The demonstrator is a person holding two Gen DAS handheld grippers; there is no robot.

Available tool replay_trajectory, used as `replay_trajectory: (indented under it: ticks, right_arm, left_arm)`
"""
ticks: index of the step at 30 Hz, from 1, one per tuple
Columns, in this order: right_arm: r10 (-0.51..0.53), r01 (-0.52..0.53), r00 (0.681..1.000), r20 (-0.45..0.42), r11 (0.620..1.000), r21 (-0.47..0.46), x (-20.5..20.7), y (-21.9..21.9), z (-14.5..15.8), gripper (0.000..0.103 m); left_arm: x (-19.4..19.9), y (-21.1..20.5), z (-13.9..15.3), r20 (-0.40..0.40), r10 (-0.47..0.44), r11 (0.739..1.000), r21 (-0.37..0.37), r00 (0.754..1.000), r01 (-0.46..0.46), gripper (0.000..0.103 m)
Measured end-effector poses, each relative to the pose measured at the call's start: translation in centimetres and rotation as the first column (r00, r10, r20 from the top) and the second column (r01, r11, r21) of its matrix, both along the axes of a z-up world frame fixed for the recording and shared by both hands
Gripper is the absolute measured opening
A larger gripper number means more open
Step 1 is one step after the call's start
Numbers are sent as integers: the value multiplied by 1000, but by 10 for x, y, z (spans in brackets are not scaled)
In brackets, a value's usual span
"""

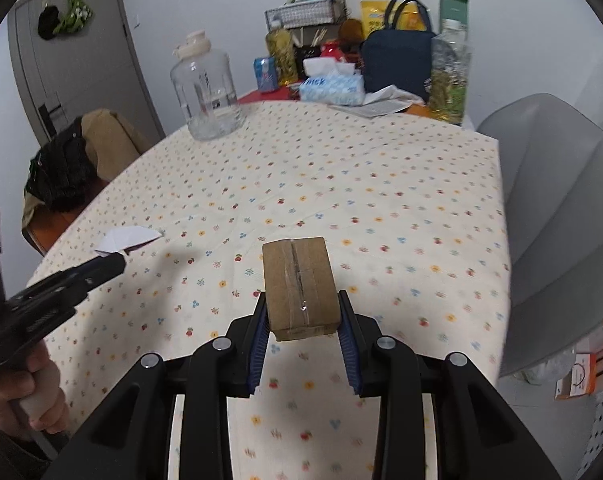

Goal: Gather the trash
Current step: 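Carry the white paper and cardboard box in both tools to the bin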

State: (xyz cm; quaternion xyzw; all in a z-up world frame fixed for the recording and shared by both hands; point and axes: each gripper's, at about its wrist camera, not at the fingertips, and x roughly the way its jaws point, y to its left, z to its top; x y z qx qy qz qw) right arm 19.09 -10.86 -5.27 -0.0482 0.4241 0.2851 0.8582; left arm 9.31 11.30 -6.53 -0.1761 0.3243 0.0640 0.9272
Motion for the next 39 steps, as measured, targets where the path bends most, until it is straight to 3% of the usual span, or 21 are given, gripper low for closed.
replay_trajectory:
  ticks: [7, 18, 31, 39]
  right_arm:
    - [-68, 70, 997, -21, 995, 69, -24, -50, 22, 32]
    - [-208, 205, 978, 32, 976, 76, -45, -106, 46, 32]
    - [-390, 389, 920, 37, 921, 28, -56, -188, 27, 33]
    - [-496, 496, 868, 7, 868, 17, -73, -246, 8, 33]
  left_arm:
    - [6, -28, 16, 27, -73, 997, 6, 997, 73, 22]
    - [11, -78, 39, 74, -200, 980, 10, 977, 199, 22]
    - [31, -164, 43, 64, -381, 925, 36, 922, 379, 22]
    - [41, -211, 36, 35, -465, 885, 54, 885, 463, 22]
